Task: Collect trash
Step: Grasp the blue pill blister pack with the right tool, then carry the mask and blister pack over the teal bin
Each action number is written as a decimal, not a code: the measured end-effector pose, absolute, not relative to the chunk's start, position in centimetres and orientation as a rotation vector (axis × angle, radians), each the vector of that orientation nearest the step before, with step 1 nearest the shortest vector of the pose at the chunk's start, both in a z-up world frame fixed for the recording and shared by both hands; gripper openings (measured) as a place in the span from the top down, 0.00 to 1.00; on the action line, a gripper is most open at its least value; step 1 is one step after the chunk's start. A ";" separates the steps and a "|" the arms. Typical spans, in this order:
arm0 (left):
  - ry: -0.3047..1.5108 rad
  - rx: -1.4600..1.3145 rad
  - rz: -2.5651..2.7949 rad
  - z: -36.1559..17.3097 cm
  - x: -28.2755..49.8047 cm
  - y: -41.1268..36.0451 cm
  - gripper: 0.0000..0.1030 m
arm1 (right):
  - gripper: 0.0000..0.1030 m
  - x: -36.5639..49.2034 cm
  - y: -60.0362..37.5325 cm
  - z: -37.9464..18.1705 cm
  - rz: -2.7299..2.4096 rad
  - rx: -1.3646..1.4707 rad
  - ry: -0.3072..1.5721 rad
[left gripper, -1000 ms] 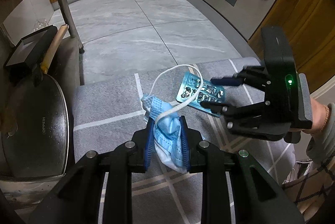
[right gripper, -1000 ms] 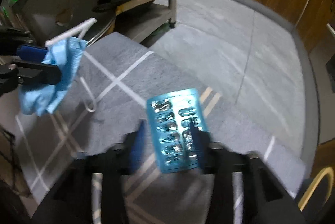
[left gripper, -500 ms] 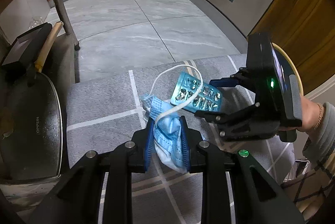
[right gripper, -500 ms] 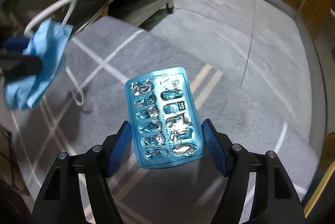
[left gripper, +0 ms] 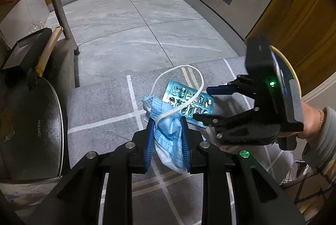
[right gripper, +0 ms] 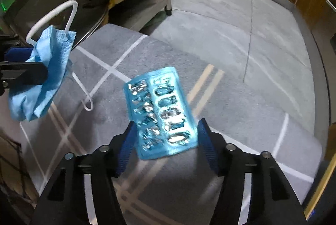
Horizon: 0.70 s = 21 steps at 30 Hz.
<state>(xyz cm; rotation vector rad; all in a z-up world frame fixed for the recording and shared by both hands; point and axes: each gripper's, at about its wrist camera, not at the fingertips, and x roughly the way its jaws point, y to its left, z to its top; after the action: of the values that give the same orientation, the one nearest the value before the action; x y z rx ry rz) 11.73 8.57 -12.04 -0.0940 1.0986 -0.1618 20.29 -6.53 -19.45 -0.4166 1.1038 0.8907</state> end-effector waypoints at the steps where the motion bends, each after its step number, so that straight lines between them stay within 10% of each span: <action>1: 1.100 -0.096 -0.161 -12.1 11.8 8.6 0.77 | 0.32 20.1 -5.9 -19.7 0.904 -0.439 1.092; 11: 1.111 -0.103 -0.166 -12.3 12.2 8.6 0.77 | 0.48 19.1 -5.9 -19.9 0.901 -0.493 1.045; 21: 1.087 -0.085 -0.181 -11.5 12.1 8.0 0.77 | 0.89 19.3 -9.0 -16.6 0.805 -0.432 1.022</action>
<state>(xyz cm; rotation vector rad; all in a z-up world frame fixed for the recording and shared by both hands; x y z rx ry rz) 12.08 8.02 -11.46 -0.0850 1.0868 -0.1809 19.29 -9.04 -16.63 -0.4319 1.0222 0.8048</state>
